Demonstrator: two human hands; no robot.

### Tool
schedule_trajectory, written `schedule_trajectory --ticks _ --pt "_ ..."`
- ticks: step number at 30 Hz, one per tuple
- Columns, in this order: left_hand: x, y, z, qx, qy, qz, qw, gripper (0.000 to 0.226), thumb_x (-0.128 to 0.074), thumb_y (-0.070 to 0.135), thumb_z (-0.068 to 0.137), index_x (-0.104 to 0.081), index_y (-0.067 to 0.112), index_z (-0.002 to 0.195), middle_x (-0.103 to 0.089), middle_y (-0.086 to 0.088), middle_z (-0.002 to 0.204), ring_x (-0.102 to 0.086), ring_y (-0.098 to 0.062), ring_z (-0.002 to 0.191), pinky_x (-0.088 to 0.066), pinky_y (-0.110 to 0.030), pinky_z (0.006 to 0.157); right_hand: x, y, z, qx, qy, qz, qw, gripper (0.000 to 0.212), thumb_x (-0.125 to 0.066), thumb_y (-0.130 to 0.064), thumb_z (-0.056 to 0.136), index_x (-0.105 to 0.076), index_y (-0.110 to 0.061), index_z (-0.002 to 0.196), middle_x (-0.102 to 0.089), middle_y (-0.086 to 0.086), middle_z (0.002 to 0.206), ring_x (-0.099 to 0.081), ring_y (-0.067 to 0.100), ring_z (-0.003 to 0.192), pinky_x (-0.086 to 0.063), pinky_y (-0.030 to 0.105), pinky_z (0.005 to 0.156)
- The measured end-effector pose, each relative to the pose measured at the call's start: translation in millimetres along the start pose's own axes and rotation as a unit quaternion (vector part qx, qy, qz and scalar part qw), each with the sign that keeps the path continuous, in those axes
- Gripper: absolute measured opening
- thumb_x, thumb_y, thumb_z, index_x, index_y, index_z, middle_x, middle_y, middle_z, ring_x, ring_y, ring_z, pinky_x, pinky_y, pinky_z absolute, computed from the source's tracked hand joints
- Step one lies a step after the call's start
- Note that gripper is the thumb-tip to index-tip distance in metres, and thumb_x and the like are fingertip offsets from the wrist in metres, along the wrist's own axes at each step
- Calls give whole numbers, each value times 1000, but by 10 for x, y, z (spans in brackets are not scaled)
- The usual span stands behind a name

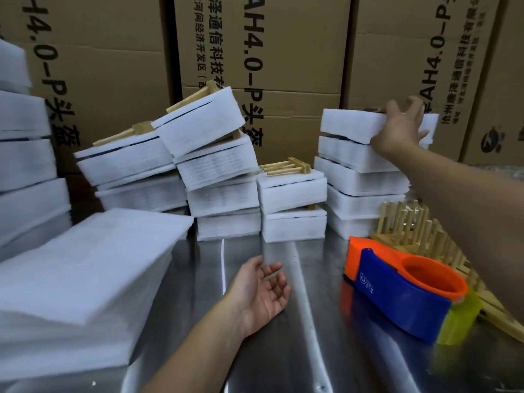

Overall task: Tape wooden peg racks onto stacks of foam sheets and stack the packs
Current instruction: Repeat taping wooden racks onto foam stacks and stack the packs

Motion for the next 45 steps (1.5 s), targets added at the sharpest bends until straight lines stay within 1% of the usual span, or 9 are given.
schedule_trajectory --ticks 7,17,20,23,30,32,35,41,45 --pt "-1 16 14 16 -24 6 1000 35 -41 36 96 -56 6 87 -58 -10 57 -54 -18 57 -54 -26 51 452 -265 -224 101 53 31 993 44 -58 -1 75 -50 -13 117 -43 11 130 -36 26 127 -4 59 115" --pt "28 92 -36 -30 -23 14 999 37 -41 44 94 -55 11 88 -55 -6 66 -52 -15 62 -49 -26 55 934 -1011 -1567 277 65 -39 958 48 -69 -22 71 -54 -20 116 -57 2 109 -38 29 114 7 48 114" --pt "130 344 -65 -160 22 -23 987 41 -39 51 91 -57 15 84 -52 -2 69 -48 -14 62 -38 -26 57 963 -1109 -2164 331 30 -19 943 50 -68 -24 68 -55 -22 116 -51 -5 95 -34 19 102 1 36 112" --pt "337 558 -133 -255 91 -84 959 41 -36 50 92 -56 15 85 -52 -3 75 -48 -15 64 -36 -26 58 893 -1094 -2685 357 -10 -5 934 52 -64 -30 61 -56 -25 112 -55 -7 89 -29 12 89 -17 29 91" --pt "559 707 -131 -274 200 -15 940 32 -44 36 89 -59 11 75 -63 -12 86 -56 -26 71 -44 -31 64 318 -980 -3479 349 -110 22 930 51 -63 -38 51 -56 -26 100 -56 -7 76 -52 23 75 -30 36 75" --pt "629 758 -151 -277 249 102 922 35 -46 37 84 -67 8 81 -68 -14 93 -61 -31 81 -50 -37 77 193 -942 -3550 342 -136 24 929 53 -64 -35 51 -57 -27 103 -54 -7 77 -52 23 73 -29 35 74" --pt "629 823 -213 -287 313 247 871 24 -51 25 84 -62 9 69 -64 -7 74 -57 -26 69 -42 -29 56 56 -921 -3648 368 -182 3 912 54 -63 -33 53 -65 -25 106 -56 -6 82 -53 23 74 -29 34 76" --pt "586 746 -216 -272 284 184 901 22 -50 13 83 -69 2 87 -68 -13 83 -58 -24 64 -42 -26 52 111 -851 -3566 327 -223 65 916 49 -53 -51 73 -64 -28 115 -55 -3 117 -47 14 103 -35 33 94" --pt "612 759 -188 -266 289 208 896 22 -50 14 83 -69 2 86 -68 -11 81 -58 -23 61 -41 -24 50 55 -928 -3381 321 -253 66 910 49 -35 -49 93 -52 -30 135 -46 -13 135 -33 5 127 2 26 113"
Point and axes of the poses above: each hand's wrist, its own z-axis towards the middle knuckle, its own x-axis out of the back of the hand, y = z × x, the point moved 7 cm from there along z, towards the middle knuckle
